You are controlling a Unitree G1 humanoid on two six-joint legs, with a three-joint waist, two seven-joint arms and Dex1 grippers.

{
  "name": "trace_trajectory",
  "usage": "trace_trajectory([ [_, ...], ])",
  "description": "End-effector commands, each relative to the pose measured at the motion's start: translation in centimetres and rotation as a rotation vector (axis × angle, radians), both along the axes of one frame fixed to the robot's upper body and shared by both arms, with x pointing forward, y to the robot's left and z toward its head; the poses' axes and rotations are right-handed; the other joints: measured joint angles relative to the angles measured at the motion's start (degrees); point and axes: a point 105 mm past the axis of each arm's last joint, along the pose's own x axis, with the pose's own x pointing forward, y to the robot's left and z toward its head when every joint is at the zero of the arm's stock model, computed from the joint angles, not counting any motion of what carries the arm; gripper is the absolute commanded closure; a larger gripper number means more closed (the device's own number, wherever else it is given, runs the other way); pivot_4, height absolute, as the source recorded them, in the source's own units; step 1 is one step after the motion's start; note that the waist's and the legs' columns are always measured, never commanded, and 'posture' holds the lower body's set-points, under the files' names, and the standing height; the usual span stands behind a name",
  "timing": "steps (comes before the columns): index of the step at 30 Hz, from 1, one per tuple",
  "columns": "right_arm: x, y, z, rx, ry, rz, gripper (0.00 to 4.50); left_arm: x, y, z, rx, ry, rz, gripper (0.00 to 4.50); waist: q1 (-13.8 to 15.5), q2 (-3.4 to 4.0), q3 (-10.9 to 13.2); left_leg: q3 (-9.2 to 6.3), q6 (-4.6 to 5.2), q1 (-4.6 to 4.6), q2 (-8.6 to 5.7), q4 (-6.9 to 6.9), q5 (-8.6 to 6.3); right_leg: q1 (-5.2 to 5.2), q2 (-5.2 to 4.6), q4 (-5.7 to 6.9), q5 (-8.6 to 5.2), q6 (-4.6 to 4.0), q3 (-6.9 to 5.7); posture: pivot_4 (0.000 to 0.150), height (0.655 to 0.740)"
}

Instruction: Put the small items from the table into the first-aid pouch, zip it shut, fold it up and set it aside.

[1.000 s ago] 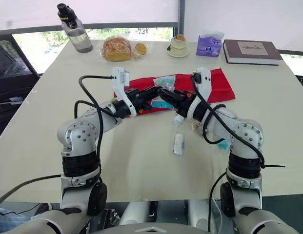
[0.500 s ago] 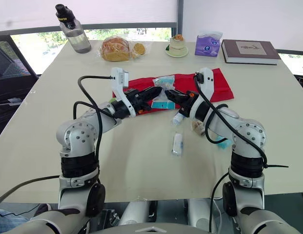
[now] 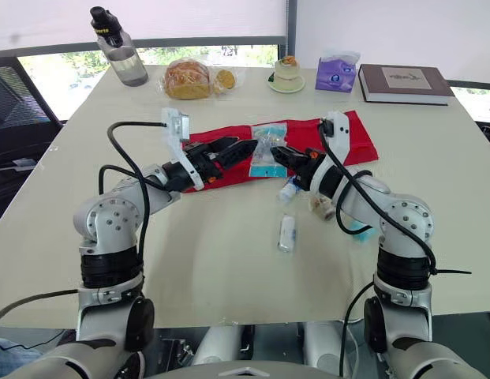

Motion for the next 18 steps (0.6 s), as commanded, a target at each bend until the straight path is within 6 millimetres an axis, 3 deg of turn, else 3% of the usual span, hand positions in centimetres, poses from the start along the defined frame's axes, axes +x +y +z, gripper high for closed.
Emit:
trace_trajectory([
  [1, -0.3, -1.5, 0.7, 0.016, -0.036, -0.043, 4.50, 0.6, 2.1, 0.5, 0.064, -0.068, 0.048, 0.03, 0.0, 0.01, 0.0, 0.01, 0.00, 0.00, 0.00, -0.01, 0.00, 0.00, 0.01, -0.01, 0.00, 0.00, 0.00, 0.150, 0.7400],
  [7, -1.0, -3.2, -0.5, -0.012, -0.006, -0.086, 4.50, 2.4, 6.6, -2.6, 0.479, -0.138, 0.124, 0.03, 0.0, 0.02, 0.0, 0.08, 0.00, 0.02, 0.02, -0.12, 0.00, -0.02, -0.02, -0.06, -0.01, -0.02, 0.06, 0.150, 0.7400],
  [10, -1.3, -3.6, -0.8, -0.019, 0.002, -0.097, 4.50, 3.1, 8.0, -3.3, 0.565, -0.152, 0.132, 0.03, 0.1, 0.02, 0.0, 0.08, 0.00, 0.00, 0.03, -0.13, 0.00, -0.04, -0.04, -0.08, -0.01, -0.02, 0.05, 0.150, 0.7400],
  [15, -1.5, -3.8, -1.1, -0.016, 0.008, -0.116, 4.50, 4.6, 8.7, -4.6, 0.822, -0.232, 0.082, 0.03, 0.2, 0.02, 0.0, 0.08, 0.00, -0.03, 0.04, -0.12, 0.00, -0.04, -0.08, -0.09, -0.01, -0.02, 0.03, 0.150, 0.7400],
  [18, -1.4, -3.7, -1.0, -0.009, 0.005, -0.124, 4.50, 5.5, 8.1, -5.5, 0.934, -0.282, 0.033, 0.03, 0.2, 0.02, 0.0, 0.09, 0.00, -0.03, 0.02, -0.12, 0.00, -0.04, -0.08, -0.09, -0.01, -0.02, 0.04, 0.150, 0.7400],
])
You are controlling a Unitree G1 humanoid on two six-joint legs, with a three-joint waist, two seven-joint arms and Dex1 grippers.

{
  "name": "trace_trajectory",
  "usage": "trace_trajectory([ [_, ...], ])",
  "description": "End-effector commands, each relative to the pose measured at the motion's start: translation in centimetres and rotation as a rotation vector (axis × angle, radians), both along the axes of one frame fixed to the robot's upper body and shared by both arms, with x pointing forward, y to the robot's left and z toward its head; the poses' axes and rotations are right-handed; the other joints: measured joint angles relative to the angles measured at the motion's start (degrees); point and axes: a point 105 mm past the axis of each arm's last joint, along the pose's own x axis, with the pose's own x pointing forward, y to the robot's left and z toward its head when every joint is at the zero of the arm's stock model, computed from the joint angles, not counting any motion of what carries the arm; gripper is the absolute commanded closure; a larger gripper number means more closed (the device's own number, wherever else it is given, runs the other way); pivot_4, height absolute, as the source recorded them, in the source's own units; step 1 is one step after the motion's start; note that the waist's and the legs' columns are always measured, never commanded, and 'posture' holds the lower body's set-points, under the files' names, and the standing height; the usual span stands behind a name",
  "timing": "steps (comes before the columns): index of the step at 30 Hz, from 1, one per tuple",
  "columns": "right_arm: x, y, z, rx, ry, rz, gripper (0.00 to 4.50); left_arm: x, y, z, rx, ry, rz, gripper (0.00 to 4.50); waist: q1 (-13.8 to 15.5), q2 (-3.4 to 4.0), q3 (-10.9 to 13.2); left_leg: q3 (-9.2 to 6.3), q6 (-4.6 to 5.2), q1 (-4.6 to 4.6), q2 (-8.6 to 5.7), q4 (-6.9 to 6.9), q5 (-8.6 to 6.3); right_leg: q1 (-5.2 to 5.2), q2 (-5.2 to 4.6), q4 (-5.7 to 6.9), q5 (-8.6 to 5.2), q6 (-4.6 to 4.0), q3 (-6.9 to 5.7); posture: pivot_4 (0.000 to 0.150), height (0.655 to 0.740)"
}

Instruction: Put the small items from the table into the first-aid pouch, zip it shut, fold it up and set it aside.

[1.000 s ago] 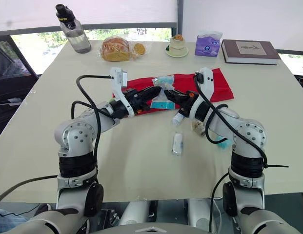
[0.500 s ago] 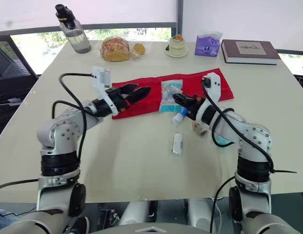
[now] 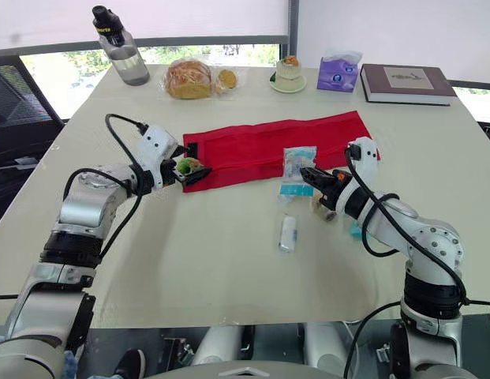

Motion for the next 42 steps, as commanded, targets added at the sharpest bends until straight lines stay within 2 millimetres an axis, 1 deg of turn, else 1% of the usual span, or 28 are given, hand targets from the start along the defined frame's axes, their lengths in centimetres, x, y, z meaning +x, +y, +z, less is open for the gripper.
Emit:
trace_trajectory([
  [1, -0.2, 0.2, 1.4, 0.027, -0.063, -0.004, 4.50, 1.0, -1.3, 0.0, 0.103, -0.057, -0.078, 0.03, 0.0, 0.00, 0.0, 0.00, 0.00, 0.00, 0.00, 0.00, 0.00, 0.00, -0.01, 0.01, 0.00, 0.00, 0.00, 0.150, 0.7400],
  [4, -0.2, 0.4, 1.5, 0.033, -0.067, -0.010, 4.50, 1.5, -2.5, -0.6, 0.113, -0.047, -0.124, 0.03, 0.0, 0.00, 0.0, -0.02, 0.00, -0.04, 0.01, 0.01, 0.00, 0.00, 0.00, -0.01, 0.00, 0.01, -0.03, 0.150, 0.7400],
  [7, -0.2, 0.5, 1.6, 0.037, -0.072, -0.016, 4.50, 1.9, -3.0, -1.1, 0.168, -0.049, -0.151, 0.03, -0.1, -0.01, 0.0, -0.02, 0.01, -0.06, 0.00, 0.00, 0.00, -0.01, 0.01, -0.01, 0.00, 0.01, -0.03, 0.150, 0.7400],
  [8, -0.2, 0.4, 1.6, 0.039, -0.074, -0.024, 4.50, 2.4, -2.6, -1.1, 0.302, -0.096, -0.151, 0.03, -0.1, -0.01, 0.0, -0.02, 0.01, -0.06, 0.00, 0.00, 0.00, -0.02, 0.02, -0.01, 0.00, 0.01, -0.03, 0.150, 0.7400],
  [9, -0.2, 0.3, 1.6, 0.040, -0.076, -0.031, 4.50, 2.9, -2.4, -0.9, 0.388, -0.131, -0.148, 0.03, 0.0, -0.01, 0.0, -0.02, 0.01, -0.05, 0.00, 0.00, 0.00, -0.02, 0.02, 0.01, 0.00, 0.02, -0.03, 0.150, 0.7400],
  [11, -0.2, 0.1, 1.5, 0.035, -0.080, -0.050, 4.50, 3.5, -2.1, -0.5, 0.489, -0.186, -0.143, 0.03, 0.0, -0.01, 0.0, -0.03, 0.01, -0.02, 0.00, 0.01, 0.00, 0.00, 0.05, 0.03, 0.01, 0.02, -0.03, 0.150, 0.7400],
  [14, -0.2, 0.0, 1.4, 0.032, -0.083, -0.066, 4.50, 4.1, -2.1, 0.0, 0.543, -0.241, -0.130, 0.03, -0.2, -0.01, 0.0, 0.02, 0.01, 0.01, 0.02, 0.01, 0.00, -0.01, 0.05, 0.05, 0.01, 0.04, 0.02, 0.150, 0.7400],
  [17, -0.2, 0.1, 1.4, 0.036, -0.086, -0.065, 4.50, 4.7, -2.4, 0.3, 0.545, -0.279, -0.088, 0.03, -0.2, -0.01, 0.0, 0.01, 0.01, 0.00, 0.03, 0.03, 0.00, -0.01, 0.05, 0.06, 0.01, 0.04, 0.00, 0.150, 0.7400],
  [22, -0.1, 0.2, 1.5, 0.034, -0.091, -0.060, 4.50, 4.1, -3.1, -0.9, 0.556, -0.274, -0.100, 0.03, -0.2, -0.01, 0.0, 0.00, 0.01, -0.01, 0.03, 0.04, 0.00, -0.01, 0.04, 0.07, 0.01, 0.04, 0.00, 0.150, 0.7400],
  [25, 0.0, 0.2, 1.6, 0.029, -0.093, -0.055, 4.50, 3.5, -3.5, -1.5, 0.549, -0.269, -0.124, 0.73, -0.1, 0.00, 0.0, 0.01, 0.01, 0.00, 0.03, 0.04, 0.00, 0.00, 0.02, 0.07, 0.01, 0.04, 0.00, 0.150, 0.7400],
  [26, 0.0, 0.2, 1.6, 0.028, -0.093, -0.053, 4.50, 3.4, -3.6, -1.5, 0.550, -0.274, -0.124, 1.20, -0.1, 0.00, 0.0, 0.01, 0.01, 0.00, 0.03, 0.04, 0.00, 0.00, 0.02, 0.07, 0.01, 0.03, 0.00, 0.150, 0.7400],
  [27, 0.0, 0.2, 1.7, 0.028, -0.093, -0.050, 4.50, 3.4, -3.6, -1.4, 0.556, -0.285, -0.127, 1.45, -0.1, -0.01, 0.0, 0.02, 0.01, 0.00, 0.03, 0.04, 0.00, 0.00, 0.01, 0.08, 0.01, 0.03, 0.01, 0.150, 0.7400],
  [30, 0.1, 0.3, 1.7, 0.026, -0.092, -0.042, 4.50, 3.2, -3.9, -1.0, 0.549, -0.312, -0.133, 2.83, -0.1, 0.00, 0.0, 0.01, 0.01, -0.01, 0.03, 0.04, 0.00, 0.00, 0.02, 0.08, 0.01, 0.03, 0.00, 0.150, 0.7400],
  [31, 0.1, 0.4, 1.7, 0.026, -0.092, -0.040, 4.50, 3.2, -3.9, -0.9, 0.550, -0.319, -0.132, 3.23, -0.1, 0.00, 0.0, 0.01, 0.01, -0.01, 0.03, 0.04, 0.00, 0.00, 0.02, 0.08, 0.01, 0.03, 0.00, 0.150, 0.7400],
  [32, 0.1, 0.4, 1.7, 0.026, -0.091, -0.038, 4.50, 3.1, -3.9, -0.8, 0.552, -0.323, -0.131, 3.77, -0.1, -0.01, 0.0, -0.01, 0.01, -0.03, 0.03, 0.04, 0.00, -0.01, 0.02, 0.07, 0.01, 0.03, -0.02, 0.150, 0.7400],
  [34, 0.1, 0.5, 1.7, 0.026, -0.091, -0.035, 4.50, 3.0, -4.0, -0.8, 0.552, -0.327, -0.133, 4.45, -0.1, -0.01, 0.0, -0.01, 0.01, -0.03, 0.03, 0.05, 0.00, -0.01, 0.02, 0.07, 0.01, 0.03, -0.02, 0.150, 0.7400],
  [37, 0.1, 0.6, 1.6, 0.027, -0.089, -0.033, 4.50, 2.8, -4.5, -0.9, 0.555, -0.341, -0.157, 4.45, -0.1, 0.00, 0.0, -0.01, 0.01, -0.03, 0.02, 0.05, 0.00, 0.00, 0.01, 0.07, 0.01, 0.03, -0.02, 0.150, 0.7400],
  [39, 0.1, 0.7, 1.5, 0.031, -0.084, -0.032, 4.50, 2.3, -5.8, -0.7, 0.555, -0.370, -0.212, 4.45, -0.1, -0.01, 0.0, 0.00, 0.01, -0.03, 0.02, 0.05, 0.00, 0.00, 0.01, 0.07, 0.01, 0.03, -0.01, 0.150, 0.7400],
  [42, -0.1, 0.8, 1.4, 0.035, -0.077, -0.028, 4.50, 1.4, -8.4, -0.6, 0.531, -0.420, -0.288, 4.45, 0.2, -0.01, 0.0, -0.03, 0.01, -0.05, 0.02, 0.05, 0.00, 0.00, 0.00, 0.07, 0.02, 0.03, -0.04, 0.150, 0.7400],
])
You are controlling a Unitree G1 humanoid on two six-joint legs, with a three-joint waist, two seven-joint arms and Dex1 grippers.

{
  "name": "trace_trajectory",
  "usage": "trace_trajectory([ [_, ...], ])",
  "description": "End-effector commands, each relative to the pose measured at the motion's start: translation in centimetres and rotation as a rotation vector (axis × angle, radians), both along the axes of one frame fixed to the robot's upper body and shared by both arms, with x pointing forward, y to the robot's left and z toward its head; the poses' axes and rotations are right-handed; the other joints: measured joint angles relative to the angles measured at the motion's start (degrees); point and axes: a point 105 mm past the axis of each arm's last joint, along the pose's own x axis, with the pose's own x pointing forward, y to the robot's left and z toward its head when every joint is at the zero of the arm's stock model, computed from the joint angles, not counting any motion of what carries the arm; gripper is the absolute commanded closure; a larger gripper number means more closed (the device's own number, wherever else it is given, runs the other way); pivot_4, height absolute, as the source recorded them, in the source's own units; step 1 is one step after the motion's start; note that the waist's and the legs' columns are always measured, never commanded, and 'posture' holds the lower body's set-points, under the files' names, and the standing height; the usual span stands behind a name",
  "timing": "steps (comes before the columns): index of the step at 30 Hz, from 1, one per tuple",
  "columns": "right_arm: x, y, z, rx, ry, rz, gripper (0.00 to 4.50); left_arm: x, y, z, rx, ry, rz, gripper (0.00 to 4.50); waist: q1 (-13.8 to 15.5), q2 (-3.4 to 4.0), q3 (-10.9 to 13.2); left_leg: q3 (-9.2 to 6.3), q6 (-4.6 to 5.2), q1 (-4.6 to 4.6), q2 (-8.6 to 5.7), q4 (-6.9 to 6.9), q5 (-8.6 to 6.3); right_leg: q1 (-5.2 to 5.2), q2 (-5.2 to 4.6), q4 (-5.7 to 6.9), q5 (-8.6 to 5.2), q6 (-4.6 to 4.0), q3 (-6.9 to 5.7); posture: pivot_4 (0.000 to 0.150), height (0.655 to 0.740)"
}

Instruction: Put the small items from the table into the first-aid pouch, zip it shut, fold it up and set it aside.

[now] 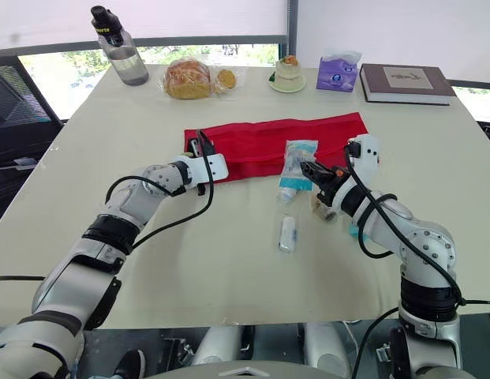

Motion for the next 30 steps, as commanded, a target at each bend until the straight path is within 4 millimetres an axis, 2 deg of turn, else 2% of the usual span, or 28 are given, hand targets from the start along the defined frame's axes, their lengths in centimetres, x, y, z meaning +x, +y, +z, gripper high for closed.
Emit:
trace_trajectory([
  [1, -0.4, 0.4, 0.9, 0.018, -0.035, 0.013, 4.50, -1.1, -3.8, 1.6, -0.026, -0.074, -0.141, 4.45, 0.1, 0.00, 0.0, 0.00, 0.00, -0.02, 0.00, 0.01, 0.00, 0.00, 0.00, 0.00, 0.00, 0.00, 0.00, 0.150, 0.7400],
  [4, -0.4, 0.4, 0.8, 0.022, -0.031, 0.014, 4.50, -2.7, -6.0, 1.0, -0.029, -0.074, -0.232, 4.45, 0.0, 0.00, 0.0, 0.04, 0.00, -0.02, -0.02, 0.05, 0.00, 0.01, -0.03, 0.00, 0.01, 0.00, 0.04, 0.150, 0.7400],
  [8, -0.8, 0.5, 0.5, 0.029, -0.010, 0.027, 4.50, -4.4, -7.5, 0.7, -0.055, -0.066, -0.299, 4.45, -0.3, 0.00, 0.0, 0.03, 0.00, 0.02, 0.01, 0.04, 0.00, 0.01, 0.00, 0.02, 0.01, 0.01, 0.06, 0.150, 0.7400],
  [12, -1.4, 1.0, -0.4, 0.039, 0.037, 0.062, 4.50, -4.8, -7.4, 0.9, -0.100, -0.050, -0.289, 4.45, -0.2, 0.00, 0.0, -0.01, 0.00, 0.04, 0.03, 0.05, 0.00, 0.00, 0.03, 0.09, 0.01, 0.00, 0.02, 0.150, 0.7400],
  [16, -2.3, 2.7, -2.5, 0.045, 0.148, 0.156, 4.50, -3.8, -6.8, 2.2, -0.264, 0.019, -0.221, 4.45, -0.3, 0.00, 0.0, 0.01, 0.01, 0.03, 0.03, 0.17, 0.00, 0.03, 0.03, 0.10, 0.01, 0.01, 0.03, 0.150, 0.7400],
  [19, -2.4, 3.8, -3.7, 0.058, 0.218, 0.198, 4.50, -3.8, -7.1, 2.5, -0.297, 0.056, -0.237, 4.45, -0.3, 0.00, 0.0, 0.00, 0.01, 0.02, 0.03, 0.23, 0.00, 0.04, 0.04, 0.12, 0.02, 0.03, 0.02, 0.150, 0.7400],
  [30, 1.5, 6.5, -5.4, 0.177, 0.382, 0.177, 4.50, -4.5, -7.7, 1.9, -0.319, 0.139, -0.269, 4.45, -0.2, 0.01, 0.0, -0.03, 0.01, -0.01, 0.02, 0.33, 0.00, 0.05, 0.07, 0.16, 0.05, 0.08, 0.00, 0.150, 0.7400],
])
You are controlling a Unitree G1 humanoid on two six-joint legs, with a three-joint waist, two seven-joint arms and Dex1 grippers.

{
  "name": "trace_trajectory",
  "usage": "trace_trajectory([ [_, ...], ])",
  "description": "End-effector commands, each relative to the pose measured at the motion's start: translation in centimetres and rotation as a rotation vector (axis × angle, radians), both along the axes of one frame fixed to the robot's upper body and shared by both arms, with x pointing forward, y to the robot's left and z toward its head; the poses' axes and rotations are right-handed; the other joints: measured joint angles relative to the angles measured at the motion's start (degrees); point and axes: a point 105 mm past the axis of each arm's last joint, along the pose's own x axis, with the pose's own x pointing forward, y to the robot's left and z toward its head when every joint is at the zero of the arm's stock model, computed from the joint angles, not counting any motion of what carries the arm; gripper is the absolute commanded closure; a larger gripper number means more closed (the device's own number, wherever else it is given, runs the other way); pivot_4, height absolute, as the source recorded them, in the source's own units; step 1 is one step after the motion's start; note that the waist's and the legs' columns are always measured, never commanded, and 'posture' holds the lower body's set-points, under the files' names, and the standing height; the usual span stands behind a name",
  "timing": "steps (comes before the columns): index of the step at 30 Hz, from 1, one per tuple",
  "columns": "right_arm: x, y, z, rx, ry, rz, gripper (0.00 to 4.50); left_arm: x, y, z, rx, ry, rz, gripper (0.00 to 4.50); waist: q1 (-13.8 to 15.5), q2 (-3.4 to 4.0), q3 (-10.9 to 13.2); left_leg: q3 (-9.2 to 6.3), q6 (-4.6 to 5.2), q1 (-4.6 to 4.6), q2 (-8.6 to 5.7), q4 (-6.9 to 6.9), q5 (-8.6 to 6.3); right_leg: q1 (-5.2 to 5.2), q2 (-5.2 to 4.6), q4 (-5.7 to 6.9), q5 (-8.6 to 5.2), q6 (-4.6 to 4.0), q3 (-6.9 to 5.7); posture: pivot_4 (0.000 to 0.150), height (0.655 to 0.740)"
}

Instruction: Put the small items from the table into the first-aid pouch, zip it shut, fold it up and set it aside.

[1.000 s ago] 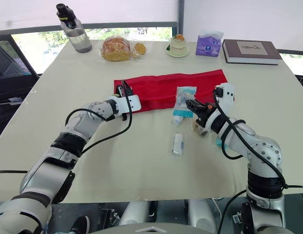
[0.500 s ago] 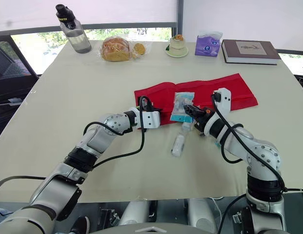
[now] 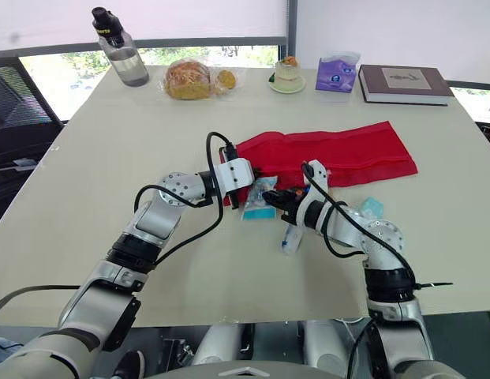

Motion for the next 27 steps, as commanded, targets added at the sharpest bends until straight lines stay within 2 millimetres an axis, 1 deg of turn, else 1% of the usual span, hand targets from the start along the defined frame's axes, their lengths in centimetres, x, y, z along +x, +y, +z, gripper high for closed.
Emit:
trace_trajectory([
  [1, 1.1, 0.1, 0.6, 0.034, 0.006, -0.039, 4.50, -0.5, -0.9, 1.3, -0.032, -0.039, -0.041, 4.45, -0.1, 0.00, 0.0, 0.02, 0.00, 0.00, 0.00, 0.00, 0.00, 0.00, -0.01, 0.00, 0.00, 0.00, 0.01, 0.150, 0.7400],
  [3, 1.4, 0.2, 0.3, 0.027, 0.021, -0.050, 4.50, -0.7, -0.7, 1.2, -0.027, -0.039, -0.042, 4.45, -0.1, 0.00, 0.0, 0.03, 0.00, 0.01, -0.01, 0.00, 0.00, 0.00, -0.01, 0.00, 0.00, 0.00, 0.03, 0.150, 0.7400],
  [6, 2.0, 0.5, 0.6, 0.074, 0.037, -0.067, 4.50, -0.9, -0.6, 1.0, -0.016, -0.036, -0.048, 4.45, -0.1, 0.00, 0.0, 0.01, 0.00, 0.02, 0.01, -0.01, 0.00, 0.00, 0.00, 0.01, 0.00, 0.00, 0.01, 0.150, 0.7400],
  [10, 3.0, 0.3, 0.9, 0.083, 0.028, -0.102, 4.50, -1.5, -0.6, 0.3, -0.005, -0.013, -0.059, 4.45, -0.3, 0.01, 0.0, 0.02, 0.00, 0.05, 0.01, 0.00, 0.00, -0.01, 0.00, 0.07, 0.00, 0.00, 0.02, 0.150, 0.7400],
  [13, 3.8, 0.1, 1.4, 0.125, 0.022, -0.140, 4.50, -1.9, -0.6, -0.1, -0.001, 0.005, -0.064, 4.45, -0.3, 0.01, 0.0, 0.03, 0.00, 0.06, 0.01, 0.00, 0.00, 0.00, 0.00, 0.08, 0.00, 0.00, 0.03, 0.150, 0.7400],
  [20, 5.0, 0.8, 2.7, 0.230, 0.021, -0.196, 4.50, -2.8, -0.9, -0.9, -0.021, 0.072, -0.074, 4.45, -0.5, 0.03, 0.0, 0.02, 0.00, 0.05, 0.01, 0.00, 0.00, -0.02, 0.00, 0.08, 0.00, -0.01, 0.02, 0.150, 0.7400],
  [23, 5.4, 0.9, 2.9, 0.239, 0.016, -0.214, 4.50, -3.0, -0.9, -1.1, -0.022, 0.084, -0.074, 4.45, -0.9, 0.03, 0.0, 0.01, 0.00, 0.05, 0.02, 0.00, 0.00, -0.02, -0.01, 0.10, 0.00, -0.01, 0.02, 0.150, 0.7400],
  [27, 5.0, 1.3, 2.5, 0.203, 0.010, -0.205, 4.50, -2.8, -0.8, -1.0, -0.032, 0.091, -0.063, 4.45, -1.2, 0.03, 0.0, 0.01, 0.00, 0.05, 0.00, 0.00, 0.00, -0.01, -0.02, 0.11, 0.00, -0.01, 0.02, 0.150, 0.7400],
])
